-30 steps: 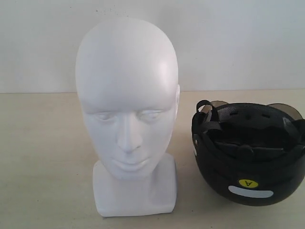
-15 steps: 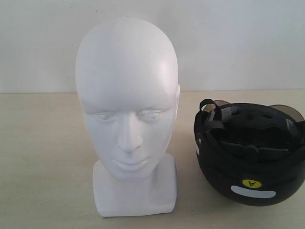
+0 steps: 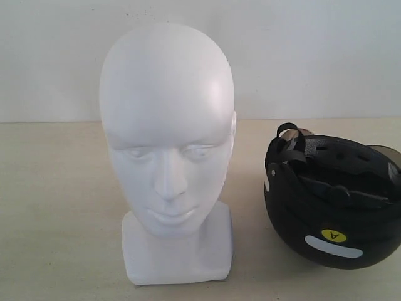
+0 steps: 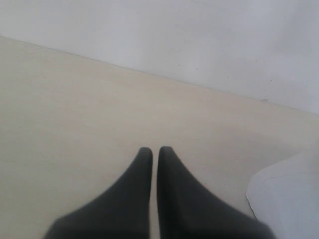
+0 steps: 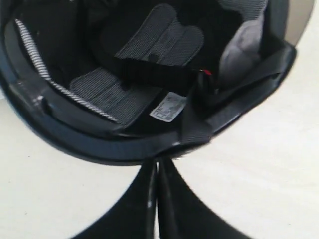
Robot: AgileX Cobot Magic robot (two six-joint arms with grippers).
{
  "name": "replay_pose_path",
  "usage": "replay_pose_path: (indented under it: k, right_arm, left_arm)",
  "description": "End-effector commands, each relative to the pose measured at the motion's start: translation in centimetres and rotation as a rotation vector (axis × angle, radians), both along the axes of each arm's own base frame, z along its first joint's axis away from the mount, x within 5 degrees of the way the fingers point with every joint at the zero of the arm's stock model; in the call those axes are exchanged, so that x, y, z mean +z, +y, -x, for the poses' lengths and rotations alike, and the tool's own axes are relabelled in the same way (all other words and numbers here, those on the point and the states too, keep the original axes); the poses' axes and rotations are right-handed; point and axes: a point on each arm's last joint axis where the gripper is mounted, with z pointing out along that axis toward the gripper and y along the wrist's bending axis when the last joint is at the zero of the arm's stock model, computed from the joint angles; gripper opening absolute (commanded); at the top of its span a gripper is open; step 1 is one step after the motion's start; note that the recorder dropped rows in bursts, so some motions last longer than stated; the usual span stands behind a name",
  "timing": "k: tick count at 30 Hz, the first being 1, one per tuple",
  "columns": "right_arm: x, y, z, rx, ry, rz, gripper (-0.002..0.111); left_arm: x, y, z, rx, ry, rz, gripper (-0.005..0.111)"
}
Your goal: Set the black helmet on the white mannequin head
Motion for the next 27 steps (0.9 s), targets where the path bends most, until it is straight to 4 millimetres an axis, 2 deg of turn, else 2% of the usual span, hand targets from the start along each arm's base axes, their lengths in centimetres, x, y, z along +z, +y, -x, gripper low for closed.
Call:
replay_pose_path:
  k: [1, 4, 8, 10, 23, 26, 27]
  right_arm:
    - [0.6, -0.9, -0.1, -0.069, -0.070, 0.077, 0.000]
    - [0.3, -1.2, -0.8, -0.084, -0.091, 0.101, 0.000]
    - [-1.7, -1.2, -2.8, -0.073, -0.023, 0.109, 0.000]
    - [-2.0, -1.2, -3.0, -0.064, -0.010, 0.117, 0.000]
    - [-2.3, -0.2, -2.2, -0.022, 0.081, 0.014, 0.000]
    - [-2.4, 0.5, -1.7, -0.014, 0.144, -0.071, 0.000]
    - [-2.1, 1.5, -1.6, 0.029, 0.155, -0.186, 0.000]
  left_arm:
    - [-0.1, -0.1, 0.0, -0.009, -0.002, -0.002, 0.004]
    - [-0.1, -0.1, 0.0, -0.009, -0.002, -0.002, 0.004]
    - [-0.1, -0.1, 0.0, -0.009, -0.002, -0.002, 0.004]
    - [-0.1, -0.1, 0.0, -0.009, -0.002, -0.002, 0.004]
    - [-0.1, -0.1, 0.0, -0.009, -0.002, -0.002, 0.004]
    - [-0.1, -0.1, 0.0, -0.009, -0.002, -0.002, 0.004]
    - [-0.1, -0.1, 0.0, -0.009, -0.002, -0.002, 0.004]
